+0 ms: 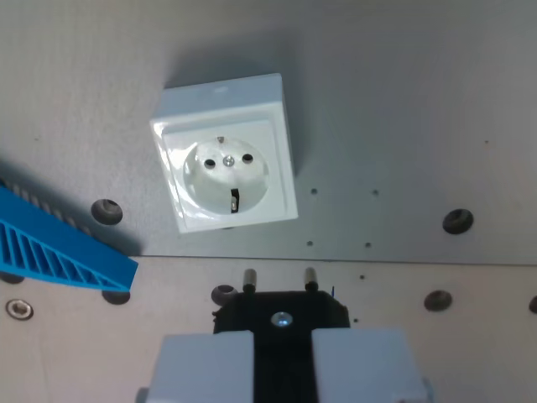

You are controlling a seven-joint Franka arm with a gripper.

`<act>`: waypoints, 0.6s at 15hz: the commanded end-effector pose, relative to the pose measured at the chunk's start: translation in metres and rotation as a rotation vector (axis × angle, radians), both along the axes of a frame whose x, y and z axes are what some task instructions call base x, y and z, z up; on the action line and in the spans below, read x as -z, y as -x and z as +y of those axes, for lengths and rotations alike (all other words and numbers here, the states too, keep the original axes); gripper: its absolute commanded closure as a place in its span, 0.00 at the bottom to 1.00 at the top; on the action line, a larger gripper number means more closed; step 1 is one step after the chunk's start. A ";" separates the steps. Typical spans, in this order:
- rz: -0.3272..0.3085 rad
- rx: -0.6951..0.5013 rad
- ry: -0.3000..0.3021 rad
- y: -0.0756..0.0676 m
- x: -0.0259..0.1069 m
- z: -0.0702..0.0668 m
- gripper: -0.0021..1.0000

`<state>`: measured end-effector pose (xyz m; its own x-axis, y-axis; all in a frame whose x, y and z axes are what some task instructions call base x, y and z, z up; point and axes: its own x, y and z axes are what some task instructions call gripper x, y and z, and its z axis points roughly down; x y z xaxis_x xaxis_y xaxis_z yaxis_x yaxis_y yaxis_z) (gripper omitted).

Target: Move above the white socket

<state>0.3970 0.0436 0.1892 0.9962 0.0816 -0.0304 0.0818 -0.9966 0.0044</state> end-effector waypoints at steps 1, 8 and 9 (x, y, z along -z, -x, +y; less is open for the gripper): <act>-0.093 -0.113 -0.005 0.003 0.017 0.005 1.00; -0.099 -0.145 0.006 0.008 0.050 0.012 1.00; -0.102 -0.146 0.009 0.008 0.054 0.013 1.00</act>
<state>0.3940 0.0553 0.1406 0.9879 0.1499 -0.0390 0.1499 -0.9887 -0.0035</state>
